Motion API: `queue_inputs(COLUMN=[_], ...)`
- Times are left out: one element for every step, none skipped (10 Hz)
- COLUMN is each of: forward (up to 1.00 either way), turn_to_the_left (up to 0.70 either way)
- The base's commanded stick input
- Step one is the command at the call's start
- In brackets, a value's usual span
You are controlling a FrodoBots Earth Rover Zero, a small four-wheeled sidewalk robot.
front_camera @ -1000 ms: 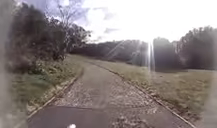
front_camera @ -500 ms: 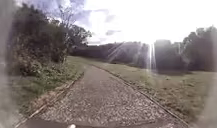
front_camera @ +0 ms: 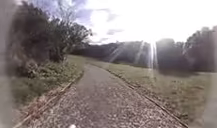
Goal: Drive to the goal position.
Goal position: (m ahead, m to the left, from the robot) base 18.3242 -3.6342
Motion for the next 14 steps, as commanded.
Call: queue_inputs(forward=[0.7,0.7,0.7,0.7,0.7,0.7,0.7,0.7,0.7,0.7,0.7,0.7,0.7,0.7], turn_to_the_left=[0.0,0.0,0.0,0.0,0.0,0.0,0.0,0.0,0.0,0.0,0.0,0.0,0.0,0.0])
